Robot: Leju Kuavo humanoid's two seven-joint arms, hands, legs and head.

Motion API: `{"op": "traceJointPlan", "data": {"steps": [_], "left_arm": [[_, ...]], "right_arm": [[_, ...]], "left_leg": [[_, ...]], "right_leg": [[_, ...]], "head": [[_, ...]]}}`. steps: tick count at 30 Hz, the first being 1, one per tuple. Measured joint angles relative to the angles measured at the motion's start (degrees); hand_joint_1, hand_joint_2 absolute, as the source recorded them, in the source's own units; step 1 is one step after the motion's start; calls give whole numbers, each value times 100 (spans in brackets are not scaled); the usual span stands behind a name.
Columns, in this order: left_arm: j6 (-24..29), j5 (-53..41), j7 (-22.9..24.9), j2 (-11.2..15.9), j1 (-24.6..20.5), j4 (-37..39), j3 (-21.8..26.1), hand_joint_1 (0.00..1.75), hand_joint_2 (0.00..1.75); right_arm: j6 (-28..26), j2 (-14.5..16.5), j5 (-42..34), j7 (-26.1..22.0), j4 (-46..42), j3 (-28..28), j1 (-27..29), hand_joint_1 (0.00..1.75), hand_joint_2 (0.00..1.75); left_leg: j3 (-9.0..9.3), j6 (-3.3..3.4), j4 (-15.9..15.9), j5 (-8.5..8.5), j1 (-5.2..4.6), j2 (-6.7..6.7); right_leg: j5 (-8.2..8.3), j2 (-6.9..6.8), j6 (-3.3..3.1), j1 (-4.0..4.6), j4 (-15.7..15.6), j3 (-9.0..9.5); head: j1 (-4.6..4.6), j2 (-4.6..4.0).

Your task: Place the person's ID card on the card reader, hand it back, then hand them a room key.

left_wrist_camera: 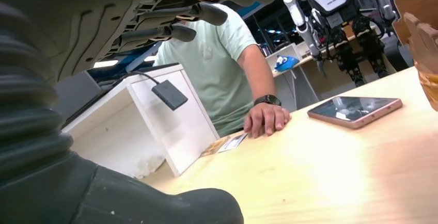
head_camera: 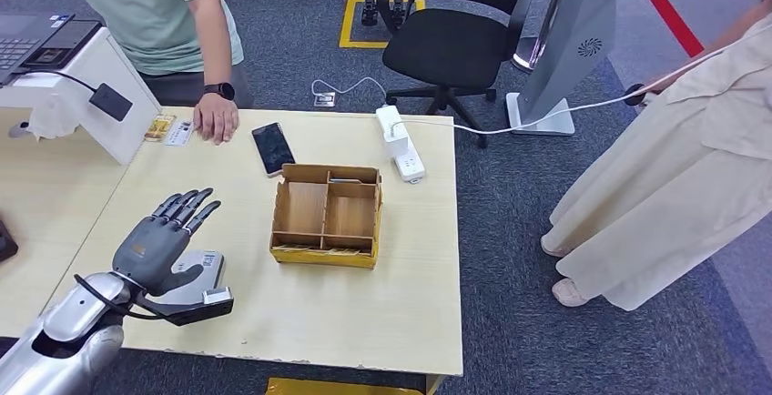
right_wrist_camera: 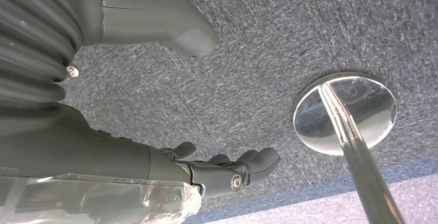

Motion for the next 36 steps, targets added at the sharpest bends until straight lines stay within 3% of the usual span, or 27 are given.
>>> {"op": "traceJointPlan", "data": {"steps": [8, 18, 25, 36], "left_arm": [[657, -79, -135, -402, 551, -379, 268, 0, 175], [1266, -518, -303, -1021, 730, -510, 368, 0, 175], [942, -862, -128, -1248, 312, -260, 67, 0, 175], [694, -891, -79, -1269, -467, 373, -475, 0, 175]], "right_arm": [[13, 10, 14, 21, -2, -60, 2, 0, 175], [32, 11, -29, 23, -7, -68, 2, 0, 175], [97, 11, 52, 15, -15, -62, -8, 0, 175], [80, 9, 99, -26, 26, -52, -74, 0, 175]], "left_leg": [[0, 1, 0, -1, -1, -1], [1, 2, 0, -1, -1, -4], [1, 1, 1, 0, -1, -8], [2, 0, 1, 1, -1, -5]], "right_leg": [[0, -1, 1, -1, -2, 1], [0, -7, 1, -1, -2, 1], [1, -12, 0, -1, -2, 2], [2, -7, 0, -1, -1, 1]], "head": [[1, 0], [0, 0], [-1, 0], [-1, 1]]}}
